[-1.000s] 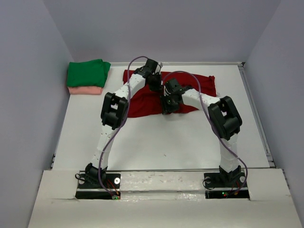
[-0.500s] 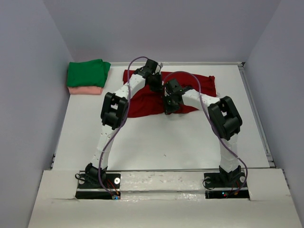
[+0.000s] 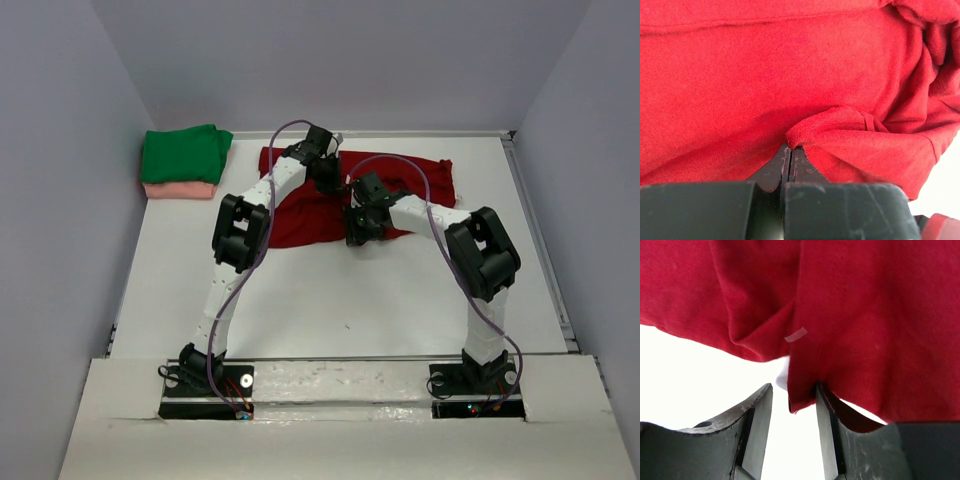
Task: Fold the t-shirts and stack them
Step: Flatten the tshirt out
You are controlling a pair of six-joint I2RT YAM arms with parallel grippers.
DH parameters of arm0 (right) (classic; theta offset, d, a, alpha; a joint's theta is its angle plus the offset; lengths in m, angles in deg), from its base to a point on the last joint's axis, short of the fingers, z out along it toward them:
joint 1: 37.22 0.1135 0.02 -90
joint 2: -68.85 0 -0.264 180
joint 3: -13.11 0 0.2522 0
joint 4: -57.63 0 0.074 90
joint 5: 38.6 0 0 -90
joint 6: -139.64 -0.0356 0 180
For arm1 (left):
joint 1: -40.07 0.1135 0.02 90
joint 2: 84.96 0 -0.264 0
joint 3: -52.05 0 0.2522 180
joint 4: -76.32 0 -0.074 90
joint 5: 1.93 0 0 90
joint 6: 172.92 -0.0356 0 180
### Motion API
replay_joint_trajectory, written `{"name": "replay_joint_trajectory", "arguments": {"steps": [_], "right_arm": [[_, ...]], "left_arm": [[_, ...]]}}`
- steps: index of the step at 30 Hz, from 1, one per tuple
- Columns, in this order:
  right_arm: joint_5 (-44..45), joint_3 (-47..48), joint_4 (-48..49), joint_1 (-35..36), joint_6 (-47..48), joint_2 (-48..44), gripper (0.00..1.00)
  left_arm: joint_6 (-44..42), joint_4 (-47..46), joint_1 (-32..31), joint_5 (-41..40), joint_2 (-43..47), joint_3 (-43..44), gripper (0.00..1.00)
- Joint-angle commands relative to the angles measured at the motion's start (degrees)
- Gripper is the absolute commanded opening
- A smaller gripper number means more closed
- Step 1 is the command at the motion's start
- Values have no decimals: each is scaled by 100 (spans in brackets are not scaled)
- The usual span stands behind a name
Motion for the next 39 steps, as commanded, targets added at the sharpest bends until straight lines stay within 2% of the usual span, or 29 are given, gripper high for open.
{"name": "replay_joint_trajectory", "arguments": {"steps": [1,10,16,19,20,22,26,30,39], "right_arm": [[233,-233,3,-19,-68,-213,46],[365,-67,-5,-19,-103,-222,38],[427,-23,-49,-19,-103,-248,27],[453,-14,-58,-19,-112,-257,14],[462,-14,-67,-19,-121,-257,6],[462,-14,-58,-19,-138,-266,0],[697,-14,-111,-19,-191,-292,0],[954,-58,-172,-19,-244,-423,0],[1306,109,-480,-19,-174,-827,0]], "left_arm": [[47,-89,26,185,-5,-36,0],[12,-106,26,168,3,-159,0],[12,-115,26,185,-23,-159,0],[12,-115,26,194,-58,-150,0],[12,-115,18,194,-76,-159,0],[3,-124,26,176,-76,-176,0],[56,-63,26,71,-41,-211,0],[100,43,18,-473,178,-220,0],[109,192,35,-553,241,-62,0]]}}
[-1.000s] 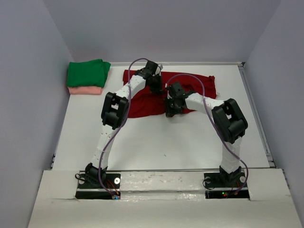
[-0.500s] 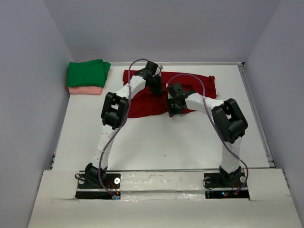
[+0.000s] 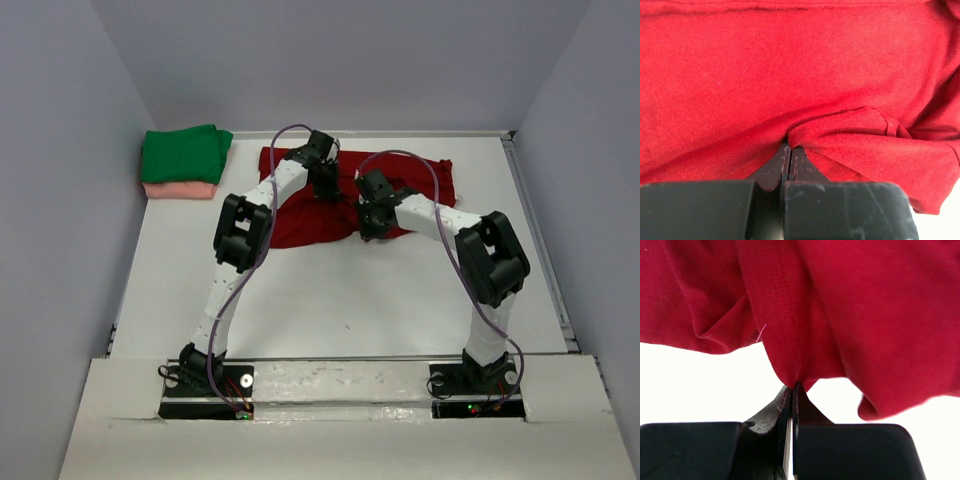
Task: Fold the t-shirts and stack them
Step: Flatten the tshirt out
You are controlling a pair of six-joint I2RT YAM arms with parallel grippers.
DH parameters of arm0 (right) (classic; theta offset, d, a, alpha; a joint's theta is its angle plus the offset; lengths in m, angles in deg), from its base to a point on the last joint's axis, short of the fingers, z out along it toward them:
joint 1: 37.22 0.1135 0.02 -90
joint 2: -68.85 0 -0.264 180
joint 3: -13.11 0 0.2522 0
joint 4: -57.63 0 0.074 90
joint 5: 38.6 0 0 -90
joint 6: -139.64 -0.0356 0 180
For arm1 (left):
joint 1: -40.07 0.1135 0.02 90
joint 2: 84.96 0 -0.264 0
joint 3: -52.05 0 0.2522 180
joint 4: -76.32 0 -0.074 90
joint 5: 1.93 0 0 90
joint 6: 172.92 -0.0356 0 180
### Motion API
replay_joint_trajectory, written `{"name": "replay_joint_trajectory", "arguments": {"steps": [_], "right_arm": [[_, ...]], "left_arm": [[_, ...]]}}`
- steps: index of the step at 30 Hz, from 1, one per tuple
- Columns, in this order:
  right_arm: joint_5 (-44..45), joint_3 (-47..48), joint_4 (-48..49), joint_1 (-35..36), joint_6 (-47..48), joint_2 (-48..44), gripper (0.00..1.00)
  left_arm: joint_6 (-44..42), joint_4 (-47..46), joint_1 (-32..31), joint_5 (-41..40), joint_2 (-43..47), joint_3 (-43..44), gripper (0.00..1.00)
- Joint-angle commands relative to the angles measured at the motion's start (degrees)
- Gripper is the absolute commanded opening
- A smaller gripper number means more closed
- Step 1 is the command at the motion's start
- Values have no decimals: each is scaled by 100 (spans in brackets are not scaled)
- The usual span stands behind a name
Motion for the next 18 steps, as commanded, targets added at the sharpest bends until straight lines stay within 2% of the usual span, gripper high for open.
{"name": "replay_joint_trajectory", "arguments": {"steps": [1,3,4,9,15,16,18], "right_arm": [[403,260,-281,-19,17,-502,0],[640,339,-361,-19,43,-608,0],[745,461,-526,-19,43,-652,0],[1142,673,-844,-19,34,-670,0],[1054,603,-835,-19,-71,-573,0],[1063,594,-835,-19,-80,-564,0],[1098,594,-835,-19,-89,-564,0]], "left_arm": [[34,131,35,-96,304,71,0],[52,131,35,-105,295,1,0],[52,157,35,-122,295,-8,5],[70,193,35,-123,269,9,17],[61,245,26,-96,225,98,19],[61,271,35,-96,225,106,24],[52,307,26,-192,286,71,51]]}}
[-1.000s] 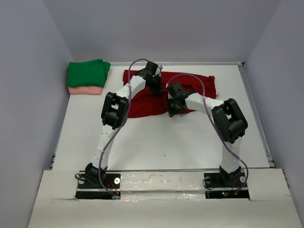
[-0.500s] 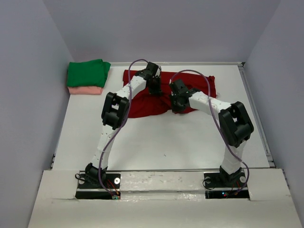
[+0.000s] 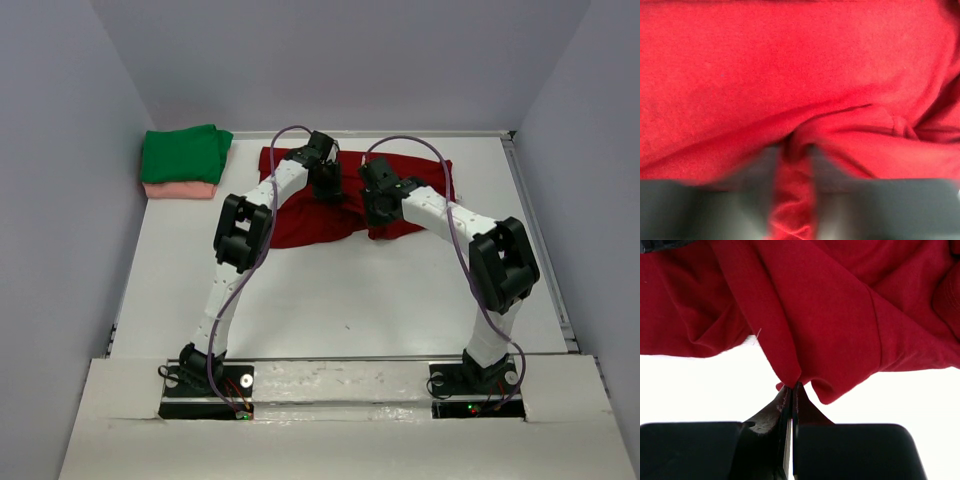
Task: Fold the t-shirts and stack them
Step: Flatten the tshirt out
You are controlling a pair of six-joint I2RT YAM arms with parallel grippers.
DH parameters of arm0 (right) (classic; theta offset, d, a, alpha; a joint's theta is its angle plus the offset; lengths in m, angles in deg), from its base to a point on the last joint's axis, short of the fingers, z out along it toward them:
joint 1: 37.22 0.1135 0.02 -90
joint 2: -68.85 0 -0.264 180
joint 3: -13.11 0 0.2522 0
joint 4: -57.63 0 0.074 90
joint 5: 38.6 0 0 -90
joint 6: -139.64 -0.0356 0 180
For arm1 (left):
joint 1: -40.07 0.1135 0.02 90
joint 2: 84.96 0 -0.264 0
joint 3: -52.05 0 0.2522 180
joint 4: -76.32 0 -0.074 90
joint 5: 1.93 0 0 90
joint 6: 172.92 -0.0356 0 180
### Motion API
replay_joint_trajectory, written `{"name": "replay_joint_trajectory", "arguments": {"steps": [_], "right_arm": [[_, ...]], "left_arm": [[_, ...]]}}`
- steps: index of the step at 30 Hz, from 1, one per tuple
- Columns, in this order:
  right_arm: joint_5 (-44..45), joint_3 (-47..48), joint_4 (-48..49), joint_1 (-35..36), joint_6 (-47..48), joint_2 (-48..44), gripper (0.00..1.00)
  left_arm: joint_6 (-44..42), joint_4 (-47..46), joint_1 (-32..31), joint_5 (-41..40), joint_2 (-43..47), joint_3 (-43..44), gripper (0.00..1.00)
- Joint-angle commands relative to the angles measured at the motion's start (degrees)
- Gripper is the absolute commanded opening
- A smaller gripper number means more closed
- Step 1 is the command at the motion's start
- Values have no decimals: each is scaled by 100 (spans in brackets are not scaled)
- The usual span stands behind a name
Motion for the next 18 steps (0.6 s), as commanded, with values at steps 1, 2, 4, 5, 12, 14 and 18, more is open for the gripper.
{"name": "replay_joint_trajectory", "arguments": {"steps": [1,2,4,5,12,14,18], "right_arm": [[206,102,-114,-19,-56,-127,0],[206,94,-105,-19,-82,-145,0],[189,67,-114,-19,-135,-197,0],[197,59,-114,-19,-152,-206,0],[92,146,-105,-19,-161,-145,0],[74,146,-88,-80,-153,-162,0],[-57,15,0,-134,-117,-259,0]], "left_arm": [[0,176,18,-169,330,28,61],[17,228,26,-265,391,1,84],[52,429,-18,-905,637,-78,99],[70,509,-44,-1168,751,-96,99],[833,304,34,-2581,2733,-2153,99],[939,-191,306,-1974,3524,-3027,99],[1151,-1150,817,-961,4319,-4734,98]]}}
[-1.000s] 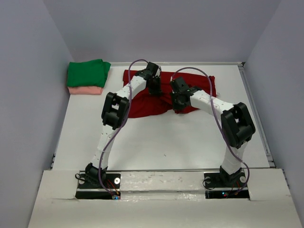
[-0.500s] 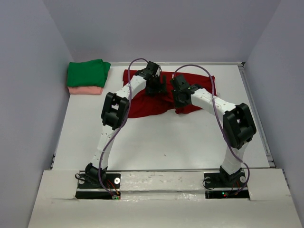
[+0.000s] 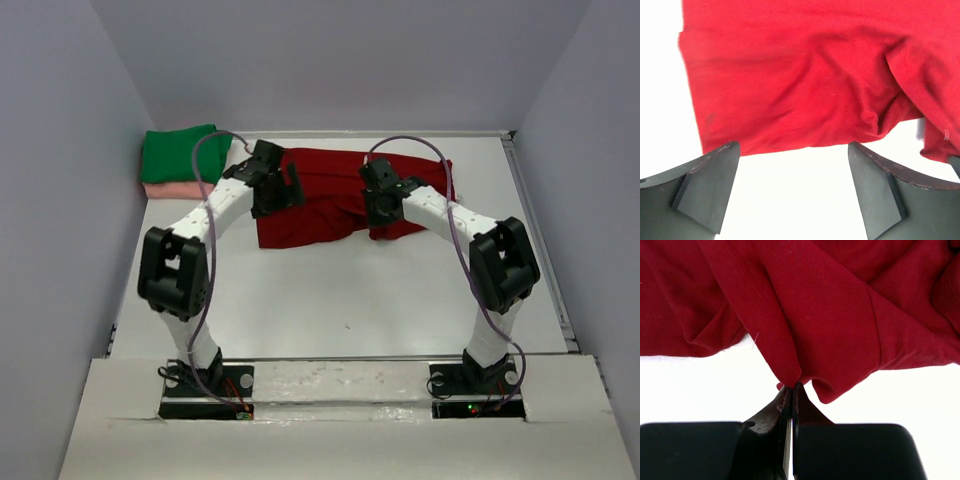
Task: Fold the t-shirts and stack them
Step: Flatten the tshirt out
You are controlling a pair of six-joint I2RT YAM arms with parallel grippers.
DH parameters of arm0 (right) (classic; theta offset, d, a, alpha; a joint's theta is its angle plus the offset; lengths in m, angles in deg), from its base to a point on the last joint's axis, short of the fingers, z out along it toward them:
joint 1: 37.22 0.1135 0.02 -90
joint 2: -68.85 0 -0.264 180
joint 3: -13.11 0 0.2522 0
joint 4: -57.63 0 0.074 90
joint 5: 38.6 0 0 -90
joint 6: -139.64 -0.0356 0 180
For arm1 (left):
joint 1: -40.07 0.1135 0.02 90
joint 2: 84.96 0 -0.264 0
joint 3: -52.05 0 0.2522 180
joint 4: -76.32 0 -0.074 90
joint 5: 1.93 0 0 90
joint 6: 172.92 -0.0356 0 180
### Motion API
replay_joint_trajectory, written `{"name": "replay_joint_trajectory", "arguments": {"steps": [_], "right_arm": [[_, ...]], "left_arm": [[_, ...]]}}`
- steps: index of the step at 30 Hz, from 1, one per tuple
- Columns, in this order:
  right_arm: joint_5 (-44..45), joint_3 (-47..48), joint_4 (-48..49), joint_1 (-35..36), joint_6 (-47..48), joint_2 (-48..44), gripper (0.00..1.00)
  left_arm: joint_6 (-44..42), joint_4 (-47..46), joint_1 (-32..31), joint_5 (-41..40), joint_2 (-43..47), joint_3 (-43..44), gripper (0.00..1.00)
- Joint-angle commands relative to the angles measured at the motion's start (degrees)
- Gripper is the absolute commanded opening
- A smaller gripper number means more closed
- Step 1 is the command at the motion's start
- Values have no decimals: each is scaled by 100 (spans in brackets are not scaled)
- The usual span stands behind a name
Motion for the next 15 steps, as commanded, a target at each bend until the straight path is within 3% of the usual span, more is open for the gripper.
{"name": "replay_joint_trajectory", "arguments": {"steps": [1,7,12,15], "right_arm": [[-110,-20,122,-88,14,-283,0],[-215,-109,167,-140,40,-327,0],[-207,-161,175,-193,66,-441,0],[-224,-205,184,-246,75,-520,0]], "left_arm": [[386,-1027,485,707,910,-1197,97],[378,-975,494,735,887,-1419,91],[508,-1027,520,848,692,-1515,73],[606,-966,555,709,692,-1559,74]]}}
